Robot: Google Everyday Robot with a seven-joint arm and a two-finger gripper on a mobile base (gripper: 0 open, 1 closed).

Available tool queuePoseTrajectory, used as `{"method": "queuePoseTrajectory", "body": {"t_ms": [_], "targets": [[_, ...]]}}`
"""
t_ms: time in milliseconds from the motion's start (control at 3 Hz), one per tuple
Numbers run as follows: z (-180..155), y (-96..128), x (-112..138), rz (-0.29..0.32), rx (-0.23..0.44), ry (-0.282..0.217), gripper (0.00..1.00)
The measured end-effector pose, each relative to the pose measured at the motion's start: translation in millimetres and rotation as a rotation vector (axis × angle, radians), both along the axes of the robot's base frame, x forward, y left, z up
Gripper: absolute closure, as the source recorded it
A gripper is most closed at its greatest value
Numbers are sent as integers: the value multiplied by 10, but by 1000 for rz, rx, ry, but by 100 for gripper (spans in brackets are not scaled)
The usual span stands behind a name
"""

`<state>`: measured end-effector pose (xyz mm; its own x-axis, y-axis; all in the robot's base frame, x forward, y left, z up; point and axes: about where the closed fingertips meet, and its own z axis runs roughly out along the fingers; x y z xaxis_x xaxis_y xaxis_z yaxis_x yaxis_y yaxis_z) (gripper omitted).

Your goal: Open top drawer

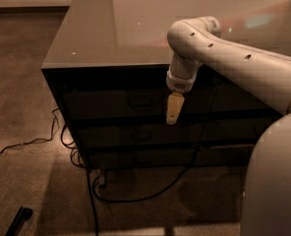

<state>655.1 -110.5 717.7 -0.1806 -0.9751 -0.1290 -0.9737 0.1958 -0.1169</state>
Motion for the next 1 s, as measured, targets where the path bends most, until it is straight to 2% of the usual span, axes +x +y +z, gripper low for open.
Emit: {"method": "queuePoseTrajectory", "body": {"t_ms": [333, 667, 1000], "targets": [[-138, 92, 59, 55, 13, 9, 0], [-233, 242, 181, 113, 40, -6, 0], [-454, 379, 359, 124, 51, -19, 0]]}}
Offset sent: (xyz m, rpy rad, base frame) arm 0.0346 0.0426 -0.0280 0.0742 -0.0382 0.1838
